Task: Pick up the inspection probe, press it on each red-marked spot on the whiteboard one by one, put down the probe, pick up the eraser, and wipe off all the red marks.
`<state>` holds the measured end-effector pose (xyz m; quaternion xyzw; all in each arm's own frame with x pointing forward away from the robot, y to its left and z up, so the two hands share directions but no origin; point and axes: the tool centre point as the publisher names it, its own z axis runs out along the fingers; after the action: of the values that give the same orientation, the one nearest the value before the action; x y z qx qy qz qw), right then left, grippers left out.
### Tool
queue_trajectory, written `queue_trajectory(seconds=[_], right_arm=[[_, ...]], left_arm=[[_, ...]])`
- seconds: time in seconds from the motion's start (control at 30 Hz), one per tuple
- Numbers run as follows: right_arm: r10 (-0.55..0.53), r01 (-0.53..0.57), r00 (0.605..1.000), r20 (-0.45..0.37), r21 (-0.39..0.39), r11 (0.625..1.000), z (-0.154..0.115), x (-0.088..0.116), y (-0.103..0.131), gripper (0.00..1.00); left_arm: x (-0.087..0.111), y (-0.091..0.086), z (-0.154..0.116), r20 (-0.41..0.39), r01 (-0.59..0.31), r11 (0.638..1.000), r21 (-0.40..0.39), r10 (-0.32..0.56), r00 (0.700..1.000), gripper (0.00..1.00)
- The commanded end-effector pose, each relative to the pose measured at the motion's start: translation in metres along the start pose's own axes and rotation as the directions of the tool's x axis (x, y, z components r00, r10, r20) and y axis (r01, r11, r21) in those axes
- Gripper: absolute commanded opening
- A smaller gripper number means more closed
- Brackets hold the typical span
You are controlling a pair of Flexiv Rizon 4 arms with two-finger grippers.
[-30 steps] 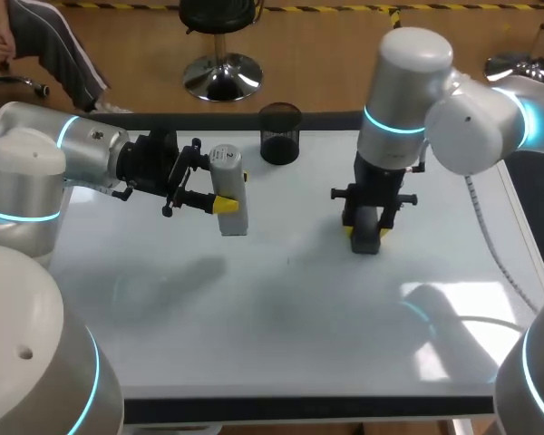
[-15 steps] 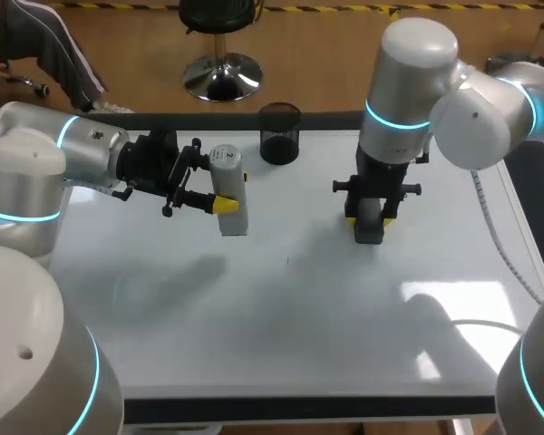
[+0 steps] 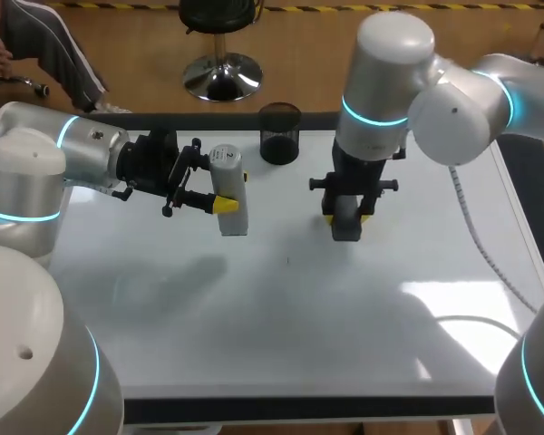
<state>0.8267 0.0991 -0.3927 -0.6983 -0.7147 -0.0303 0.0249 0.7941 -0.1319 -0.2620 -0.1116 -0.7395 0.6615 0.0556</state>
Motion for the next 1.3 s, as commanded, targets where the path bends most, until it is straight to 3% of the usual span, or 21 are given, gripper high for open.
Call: queue_trajectory(seconds=[0.03,0.27,0.67,1.03,1.3], right_arm=[[-0.014,0.014,1.000,-0.003,0.005,1.000,0.007,0.014,0.003,0.00],[-0.045,0.045,0.999,-0.009,0.024,0.999,0.019,0.030,0.002,0.00],[-0.057,0.058,0.998,-0.020,0.045,0.997,0.032,0.034,0.000,0.00],[-0.036,0.036,0.999,-0.002,0.051,0.998,0.035,0.013,0.000,0.00],[0.007,-0.007,1.000,0.003,0.054,0.999,0.035,-0.015,-0.001,0.00]], left_arm=[[0.001,-0.001,0.000,0.002,-0.001,1.000,0.000,0.001,1.000,0.00],[0.001,-0.001,0.000,0.002,-0.001,1.000,0.000,0.001,1.000,0.00],[0.001,-0.001,0.000,0.002,-0.001,1.000,0.000,0.001,1.000,0.00],[0.001,-0.001,0.000,0.002,-0.001,1.000,0.000,0.001,1.000,0.00],[0.001,-0.001,0.000,0.002,-0.001,1.000,0.000,0.001,1.000,0.00]])
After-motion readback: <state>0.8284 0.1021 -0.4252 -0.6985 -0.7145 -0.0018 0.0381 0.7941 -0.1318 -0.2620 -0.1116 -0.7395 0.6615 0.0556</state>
